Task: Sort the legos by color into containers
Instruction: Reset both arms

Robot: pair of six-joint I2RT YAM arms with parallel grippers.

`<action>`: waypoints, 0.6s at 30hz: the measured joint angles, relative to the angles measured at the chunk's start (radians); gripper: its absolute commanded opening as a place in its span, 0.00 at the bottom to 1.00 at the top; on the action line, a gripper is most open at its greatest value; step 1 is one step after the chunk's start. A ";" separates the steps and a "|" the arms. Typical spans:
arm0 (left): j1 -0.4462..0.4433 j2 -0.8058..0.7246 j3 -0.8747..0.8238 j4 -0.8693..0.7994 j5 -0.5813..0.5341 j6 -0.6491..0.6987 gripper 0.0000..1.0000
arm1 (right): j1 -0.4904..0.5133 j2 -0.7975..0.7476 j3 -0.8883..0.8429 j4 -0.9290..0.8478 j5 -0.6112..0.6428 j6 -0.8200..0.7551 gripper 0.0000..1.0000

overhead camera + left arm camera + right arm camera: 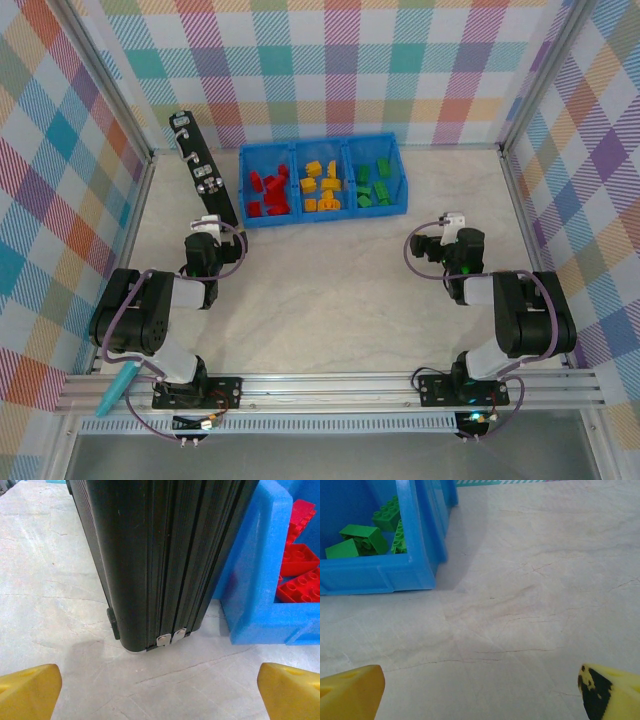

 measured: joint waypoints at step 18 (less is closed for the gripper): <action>0.000 0.000 0.000 -0.006 0.000 0.000 1.00 | 0.000 0.000 0.000 0.002 0.008 0.000 0.99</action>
